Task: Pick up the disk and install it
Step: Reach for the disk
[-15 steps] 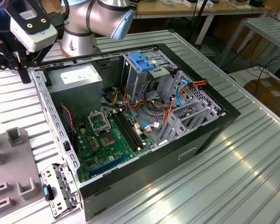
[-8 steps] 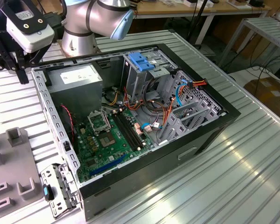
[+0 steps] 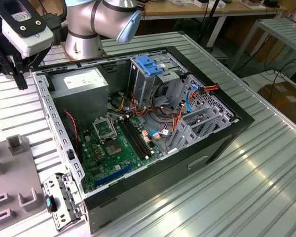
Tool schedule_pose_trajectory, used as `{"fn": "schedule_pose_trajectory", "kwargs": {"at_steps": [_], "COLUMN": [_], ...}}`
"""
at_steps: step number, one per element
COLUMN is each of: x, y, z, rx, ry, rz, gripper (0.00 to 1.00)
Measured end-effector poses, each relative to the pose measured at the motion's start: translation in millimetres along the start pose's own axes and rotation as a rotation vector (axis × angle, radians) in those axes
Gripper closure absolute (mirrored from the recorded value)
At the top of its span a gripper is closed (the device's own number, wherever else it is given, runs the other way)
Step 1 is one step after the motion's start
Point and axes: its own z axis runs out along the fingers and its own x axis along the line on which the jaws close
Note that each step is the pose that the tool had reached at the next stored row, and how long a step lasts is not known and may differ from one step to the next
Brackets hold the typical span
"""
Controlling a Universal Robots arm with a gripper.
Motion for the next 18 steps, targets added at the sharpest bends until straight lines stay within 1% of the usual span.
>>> {"fn": "schedule_pose_trajectory", "kwargs": {"at_steps": [18], "x": [9.2], "y": [-0.7], "z": [0.2], "rx": [0.0000], "ry": [0.0000], "rz": [0.000], "gripper": [0.89]}}
